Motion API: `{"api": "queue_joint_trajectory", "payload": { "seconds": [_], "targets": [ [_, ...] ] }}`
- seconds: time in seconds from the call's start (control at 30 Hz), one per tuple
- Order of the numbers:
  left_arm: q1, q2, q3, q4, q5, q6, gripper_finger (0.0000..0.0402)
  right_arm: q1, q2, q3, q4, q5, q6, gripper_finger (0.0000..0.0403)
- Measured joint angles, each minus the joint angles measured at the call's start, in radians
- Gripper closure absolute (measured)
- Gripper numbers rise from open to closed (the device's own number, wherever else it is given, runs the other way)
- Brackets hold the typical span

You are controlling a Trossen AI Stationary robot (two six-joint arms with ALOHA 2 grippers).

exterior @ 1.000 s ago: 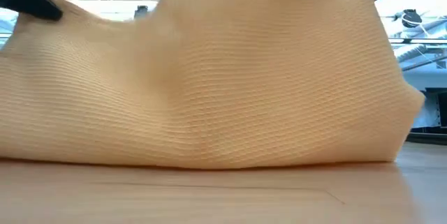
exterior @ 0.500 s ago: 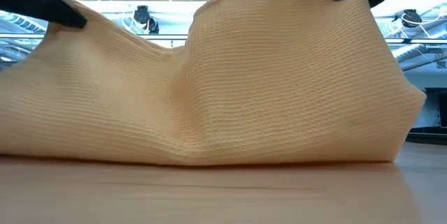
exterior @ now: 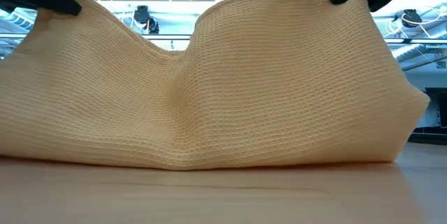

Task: Roll towel
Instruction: Fold the yellow towel in

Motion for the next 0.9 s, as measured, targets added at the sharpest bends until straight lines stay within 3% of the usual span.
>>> {"api": "queue_joint_trajectory", "payload": {
  "seconds": [0.3,0.4,0.53,0.67,0.9],
  "targets": [
    [0.001,0.004,0.0,-0.016,0.026,0.002,0.0393,-0.002,0.049,0.0,-0.002,0.076,-0.122,0.0403],
    [0.01,0.004,0.0,-0.017,0.093,-0.03,0.0393,-0.003,0.064,-0.006,-0.015,0.104,-0.045,0.0403],
    [0.039,0.004,0.0,-0.043,0.211,-0.203,0.0393,0.007,0.068,-0.076,0.011,0.119,0.12,0.0403],
    [0.053,0.004,0.0,-0.052,0.23,-0.332,0.0393,0.041,0.068,-0.176,0.134,0.132,0.283,0.0403],
    [0.101,0.003,0.0,-0.064,0.23,-0.341,0.0393,0.052,0.064,-0.236,0.218,0.155,0.397,0.0403]
  ]
}}
